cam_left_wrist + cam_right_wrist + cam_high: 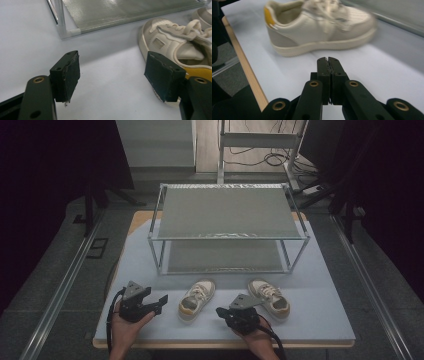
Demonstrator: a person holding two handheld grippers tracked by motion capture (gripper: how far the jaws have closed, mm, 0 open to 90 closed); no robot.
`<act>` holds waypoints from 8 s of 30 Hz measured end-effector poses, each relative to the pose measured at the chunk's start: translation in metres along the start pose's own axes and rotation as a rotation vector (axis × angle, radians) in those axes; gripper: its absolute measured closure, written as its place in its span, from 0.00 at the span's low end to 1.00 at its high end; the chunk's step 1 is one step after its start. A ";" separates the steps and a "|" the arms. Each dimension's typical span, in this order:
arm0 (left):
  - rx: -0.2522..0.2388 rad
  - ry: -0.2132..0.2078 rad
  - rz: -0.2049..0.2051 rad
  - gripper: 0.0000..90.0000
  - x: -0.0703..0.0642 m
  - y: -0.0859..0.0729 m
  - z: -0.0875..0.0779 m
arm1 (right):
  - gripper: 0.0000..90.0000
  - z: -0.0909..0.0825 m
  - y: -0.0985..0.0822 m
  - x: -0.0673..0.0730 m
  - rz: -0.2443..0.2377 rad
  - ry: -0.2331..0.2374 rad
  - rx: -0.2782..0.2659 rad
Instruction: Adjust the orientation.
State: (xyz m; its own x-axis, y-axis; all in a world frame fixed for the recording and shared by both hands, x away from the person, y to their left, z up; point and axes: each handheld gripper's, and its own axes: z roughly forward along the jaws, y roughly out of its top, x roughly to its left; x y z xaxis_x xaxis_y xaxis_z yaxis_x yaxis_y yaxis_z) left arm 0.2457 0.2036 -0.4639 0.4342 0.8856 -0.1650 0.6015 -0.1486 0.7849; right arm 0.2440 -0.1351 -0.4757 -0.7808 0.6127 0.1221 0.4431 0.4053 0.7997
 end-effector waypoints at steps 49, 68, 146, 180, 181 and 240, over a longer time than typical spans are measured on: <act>0.218 -0.145 0.175 0.20 -0.078 0.045 0.039 | 0.29 -0.107 -0.027 -0.093 0.222 -0.312 -0.014; 0.384 -0.093 0.197 0.16 -0.083 0.048 0.071 | 0.20 -0.084 -0.035 -0.104 0.237 -0.318 0.103; 0.319 -0.026 0.176 0.30 -0.079 0.091 0.099 | 0.31 -0.058 0.008 -0.114 0.216 -0.289 0.085; 0.332 0.014 0.178 0.30 -0.076 0.130 0.153 | 0.31 0.006 0.057 -0.129 0.244 -0.392 0.109; 0.337 0.012 0.188 0.30 -0.077 0.130 0.155 | 0.31 0.008 0.058 -0.130 0.242 -0.393 0.108; 0.147 -0.001 0.081 0.83 -0.040 0.091 0.092 | 0.79 -0.057 0.035 -0.124 0.263 -0.404 -0.091</act>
State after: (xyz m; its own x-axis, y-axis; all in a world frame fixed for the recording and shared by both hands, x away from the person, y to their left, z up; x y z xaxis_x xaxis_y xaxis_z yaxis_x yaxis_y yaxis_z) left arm 0.3444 0.1144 -0.4411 0.4860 0.8675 -0.1057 0.6560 -0.2821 0.7001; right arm 0.3315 -0.2354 -0.4290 -0.4058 0.9081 0.1035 0.5481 0.1512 0.8227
